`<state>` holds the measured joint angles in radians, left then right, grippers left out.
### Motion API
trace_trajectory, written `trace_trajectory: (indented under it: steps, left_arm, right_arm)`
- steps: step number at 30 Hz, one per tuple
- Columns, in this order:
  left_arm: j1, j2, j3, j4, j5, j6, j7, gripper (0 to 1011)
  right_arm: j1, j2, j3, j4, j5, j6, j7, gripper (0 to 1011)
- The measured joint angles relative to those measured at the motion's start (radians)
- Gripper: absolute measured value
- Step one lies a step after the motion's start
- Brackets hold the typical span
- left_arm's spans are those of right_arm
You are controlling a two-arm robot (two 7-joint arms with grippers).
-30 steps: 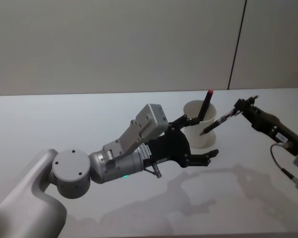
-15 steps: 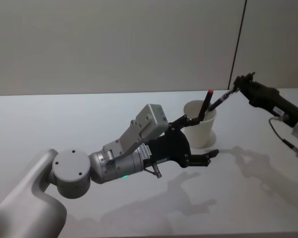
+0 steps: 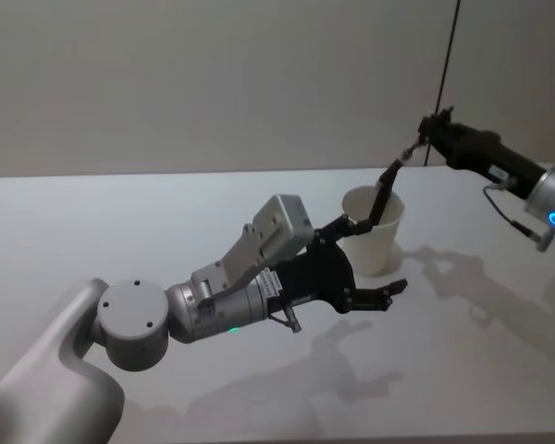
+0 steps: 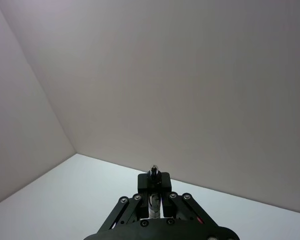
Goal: Place the pen into the pen holder.
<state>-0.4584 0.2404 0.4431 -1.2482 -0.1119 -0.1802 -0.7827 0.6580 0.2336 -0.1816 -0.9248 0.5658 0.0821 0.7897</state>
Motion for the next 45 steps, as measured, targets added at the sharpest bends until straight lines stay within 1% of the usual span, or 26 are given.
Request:
trace_trajectory:
  steps: [3, 4, 5, 6, 7, 8, 10, 13, 17, 18, 19, 20, 24, 27, 30, 31, 32, 34, 35, 38, 39, 40, 42, 43, 45]
  left_arm:
    - [0.000, 0.000, 0.000, 0.000, 0.000, 0.000, 0.000, 1000]
    - [0.000, 0.000, 0.000, 0.000, 0.000, 0.000, 0.000, 1000]
    - [0.000, 0.000, 0.000, 0.000, 0.000, 0.000, 0.000, 1000]
    - [0.000, 0.000, 0.000, 0.000, 0.000, 0.000, 0.000, 1000]
    - [0.000, 0.000, 0.000, 0.000, 0.000, 0.000, 0.000, 1000]
    - [0.000, 0.000, 0.000, 0.000, 0.000, 0.000, 0.000, 1000]
    - [0.000, 0.000, 0.000, 0.000, 0.000, 0.000, 0.000, 1000]
    - [0.000, 0.000, 0.000, 0.000, 0.000, 0.000, 0.000, 1000]
    - [0.000, 0.000, 0.000, 0.000, 0.000, 0.000, 0.000, 1000]
    - [0.000, 0.000, 0.000, 0.000, 0.000, 0.000, 0.000, 1000]
    - [0.000, 0.000, 0.000, 0.000, 0.000, 0.000, 0.000, 1000]
    - [0.000, 0.000, 0.000, 0.000, 0.000, 0.000, 0.000, 1000]
    - [0.000, 0.000, 0.000, 0.000, 0.000, 0.000, 0.000, 1000]
    - [0.000, 0.000, 0.000, 0.000, 0.000, 0.000, 0.000, 1000]
    - [0.000, 0.000, 0.000, 0.000, 0.000, 0.000, 0.000, 1000]
    - [0.000, 0.000, 0.000, 0.000, 0.000, 0.000, 0.000, 1000]
    - [0.000, 0.000, 0.000, 0.000, 0.000, 0.000, 0.000, 1000]
    - [0.000, 0.000, 0.000, 0.000, 0.000, 0.000, 0.000, 1000]
    - [0.000, 0.000, 0.000, 0.000, 0.000, 0.000, 0.000, 1000]
    - [0.000, 0.000, 0.000, 0.000, 0.000, 0.000, 0.000, 1000]
    - [0.000, 0.000, 0.000, 0.000, 0.000, 0.000, 0.000, 1000]
    - [0.000, 0.000, 0.000, 0.000, 0.000, 0.000, 0.000, 1000]
    - [0.000, 0.000, 0.000, 0.000, 0.000, 0.000, 0.000, 1000]
    - [0.000, 0.000, 0.000, 0.000, 0.000, 0.000, 0.000, 1000]
    - [0.000, 0.000, 0.000, 0.000, 0.000, 0.000, 0.000, 1000]
  right_arm:
    - [0.034, -0.008, -0.006, 0.055, -0.015, -0.016, 0.022, 130]
    - [0.060, -0.014, -0.009, 0.091, -0.023, -0.026, 0.035, 131]
    - [0.071, -0.017, -0.012, 0.116, -0.029, -0.034, 0.044, 130]
    - [0.095, -0.022, -0.017, 0.159, -0.038, -0.044, 0.057, 130]
    - [0.106, -0.025, -0.019, 0.178, -0.041, -0.049, 0.063, 130]
    - [0.106, -0.025, -0.019, 0.178, -0.041, -0.049, 0.063, 130]
    - [0.152, -0.037, -0.027, 0.254, -0.058, -0.072, 0.091, 130]
    - [0.185, -0.047, -0.036, 0.322, -0.068, -0.087, 0.107, 130]
    - [0.242, -0.065, -0.052, 0.429, -0.086, -0.123, 0.138, 130]
    - [0.250, -0.068, -0.054, 0.445, -0.088, -0.127, 0.141, 130]
    - [0.270, -0.075, -0.060, 0.483, -0.094, -0.140, 0.149, 130]
    - [0.270, -0.075, -0.060, 0.483, -0.094, -0.140, 0.149, 130]
    - [0.314, -0.092, -0.076, 0.570, -0.109, -0.172, 0.165, 130]
    - [0.338, -0.104, -0.088, 0.619, -0.118, -0.190, 0.171, 130]
    - [0.355, -0.112, -0.096, 0.653, -0.124, -0.205, 0.174, 132]
    - [0.363, -0.117, -0.099, 0.667, -0.128, -0.212, 0.175, 156]
    - [0.371, -0.121, -0.105, 0.688, -0.132, -0.221, 0.176, 203]
    - [0.375, -0.124, -0.107, 0.697, -0.135, -0.226, 0.176, 213]
    - [0.381, -0.128, -0.111, 0.711, -0.138, -0.233, 0.176, 288]
    - [0.395, -0.138, -0.119, 0.742, -0.145, -0.248, 0.178, 341]
    - [0.395, -0.138, -0.119, 0.742, -0.145, -0.248, 0.178, 366]
    - [0.401, -0.141, -0.120, 0.754, -0.147, -0.254, 0.179, 427]
    - [0.407, -0.145, -0.121, 0.768, -0.149, -0.262, 0.180, 485]
    - [0.407, -0.145, -0.121, 0.768, -0.149, -0.262, 0.180, 485]
    - [0.413, -0.149, -0.122, 0.782, -0.151, -0.271, 0.182, 565]
